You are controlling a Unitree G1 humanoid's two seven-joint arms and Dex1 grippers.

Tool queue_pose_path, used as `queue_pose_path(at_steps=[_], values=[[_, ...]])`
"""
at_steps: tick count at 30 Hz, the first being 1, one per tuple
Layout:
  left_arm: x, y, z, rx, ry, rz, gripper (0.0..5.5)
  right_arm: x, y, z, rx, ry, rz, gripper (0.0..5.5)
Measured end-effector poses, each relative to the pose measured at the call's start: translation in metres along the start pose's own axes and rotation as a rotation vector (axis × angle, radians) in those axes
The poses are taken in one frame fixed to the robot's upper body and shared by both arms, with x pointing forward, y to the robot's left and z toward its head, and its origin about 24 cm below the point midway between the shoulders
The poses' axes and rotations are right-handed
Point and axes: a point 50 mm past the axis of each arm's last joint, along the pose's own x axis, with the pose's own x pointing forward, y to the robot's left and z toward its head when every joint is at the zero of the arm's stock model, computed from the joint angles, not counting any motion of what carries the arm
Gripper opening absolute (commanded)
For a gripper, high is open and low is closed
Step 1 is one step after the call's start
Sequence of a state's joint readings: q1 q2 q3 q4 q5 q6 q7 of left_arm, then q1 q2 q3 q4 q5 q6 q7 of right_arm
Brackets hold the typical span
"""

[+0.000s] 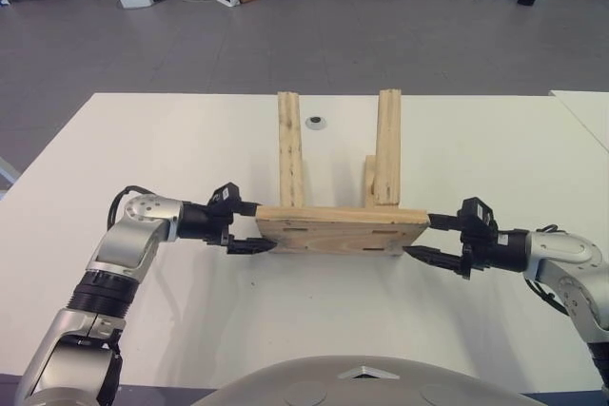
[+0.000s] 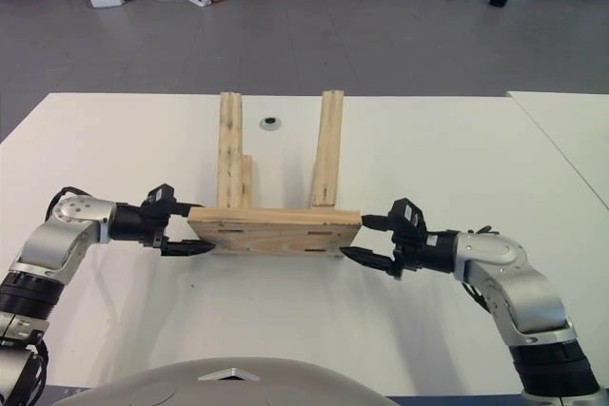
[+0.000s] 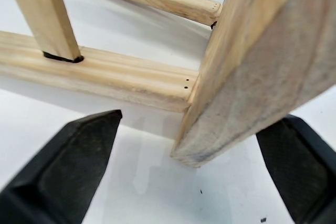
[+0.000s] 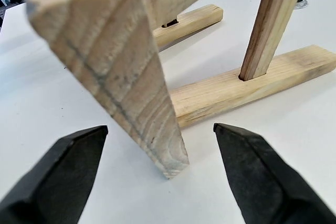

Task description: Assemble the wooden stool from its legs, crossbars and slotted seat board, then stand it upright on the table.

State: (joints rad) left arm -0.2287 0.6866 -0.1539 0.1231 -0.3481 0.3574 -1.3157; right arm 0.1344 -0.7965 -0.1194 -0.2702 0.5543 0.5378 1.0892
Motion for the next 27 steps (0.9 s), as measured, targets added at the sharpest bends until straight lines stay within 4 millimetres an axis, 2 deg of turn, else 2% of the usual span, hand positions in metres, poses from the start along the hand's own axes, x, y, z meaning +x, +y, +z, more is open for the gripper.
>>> queue_pose_path(at_steps=[3,9,13,18,22,27], values=[[0.003,-0.001,-0.002,0.004,-0.014,0.014,4.46,-0.015,-0.007,0.006,0.013,0.022,-0.013,3.80],[0.007,-0.003,-0.006,-0.014,-0.017,-0.003,4.46,0.004,0.000,0.000,0.045,0.020,0.078,3.80],[0.016,-0.002,-0.012,-0.049,-0.026,-0.022,3.89,0.014,-0.001,-0.006,0.067,-0.009,0.072,3.80],[0.020,0.001,-0.013,-0.068,-0.034,-0.048,2.94,0.019,-0.004,-0.010,0.067,-0.001,0.062,2.77],[0.020,0.004,-0.017,-0.083,-0.036,-0.041,2.19,0.032,-0.002,-0.020,0.085,0.011,0.093,1.99],[0.016,0.009,-0.022,-0.078,-0.040,-0.024,2.12,0.038,-0.002,-0.021,0.072,-0.006,0.104,1.94]])
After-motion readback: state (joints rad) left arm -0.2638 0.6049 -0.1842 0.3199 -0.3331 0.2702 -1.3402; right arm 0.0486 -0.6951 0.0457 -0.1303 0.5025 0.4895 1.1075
